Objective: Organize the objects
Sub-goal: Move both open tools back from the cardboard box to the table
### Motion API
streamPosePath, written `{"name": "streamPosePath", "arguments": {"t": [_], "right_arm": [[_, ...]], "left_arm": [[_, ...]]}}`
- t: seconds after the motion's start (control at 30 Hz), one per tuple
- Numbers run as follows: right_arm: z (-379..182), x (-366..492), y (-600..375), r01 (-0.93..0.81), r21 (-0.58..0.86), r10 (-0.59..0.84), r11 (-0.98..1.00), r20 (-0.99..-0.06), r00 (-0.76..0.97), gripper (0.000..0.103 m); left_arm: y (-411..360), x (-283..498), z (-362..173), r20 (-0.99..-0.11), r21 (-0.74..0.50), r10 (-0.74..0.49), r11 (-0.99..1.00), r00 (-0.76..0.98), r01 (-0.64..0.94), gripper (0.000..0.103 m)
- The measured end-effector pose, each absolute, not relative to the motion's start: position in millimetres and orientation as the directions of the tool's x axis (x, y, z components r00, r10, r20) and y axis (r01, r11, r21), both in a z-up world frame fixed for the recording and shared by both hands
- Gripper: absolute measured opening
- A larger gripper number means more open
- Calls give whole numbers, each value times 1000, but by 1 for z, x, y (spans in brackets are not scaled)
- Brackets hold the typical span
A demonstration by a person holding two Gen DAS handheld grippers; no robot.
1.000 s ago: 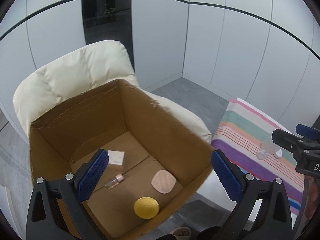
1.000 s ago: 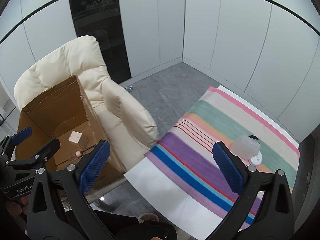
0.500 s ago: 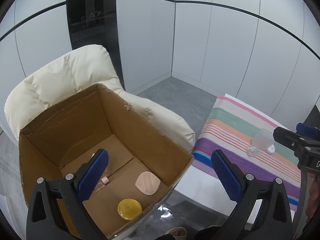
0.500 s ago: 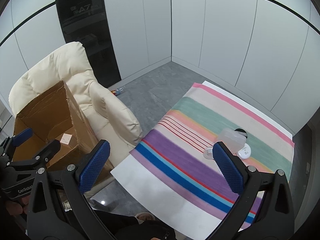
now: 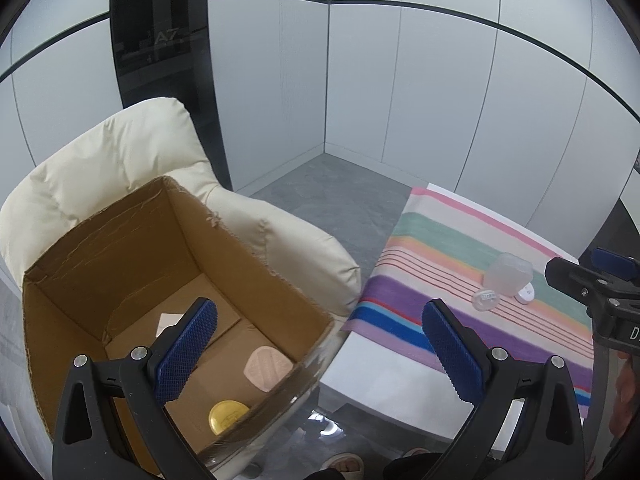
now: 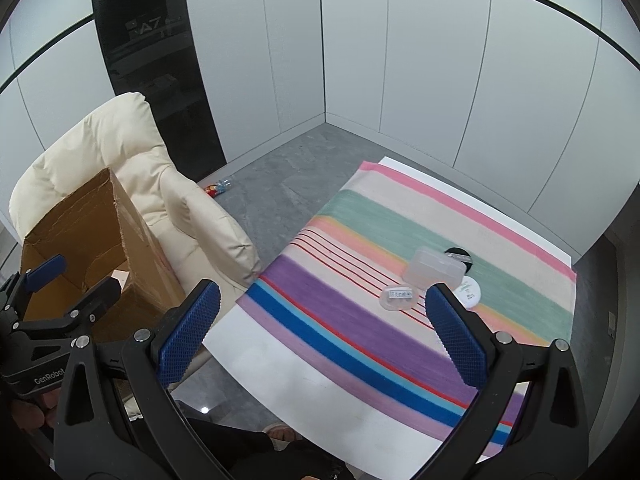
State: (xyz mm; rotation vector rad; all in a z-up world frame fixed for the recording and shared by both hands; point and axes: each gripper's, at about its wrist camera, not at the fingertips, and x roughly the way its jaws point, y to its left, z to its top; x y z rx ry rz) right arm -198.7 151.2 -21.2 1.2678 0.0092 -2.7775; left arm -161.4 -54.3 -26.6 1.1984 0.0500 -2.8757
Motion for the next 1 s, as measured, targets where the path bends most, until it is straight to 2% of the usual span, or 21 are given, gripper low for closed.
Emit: {"name": "streamPosePath", "arguments": {"t": [1.0], "right_arm": [[-26, -164, 248, -78, 23, 33, -997, -761, -648, 103]], "left_arm": [[47, -171, -29, -708, -19, 121, -988, -695, -153, 103]]}}
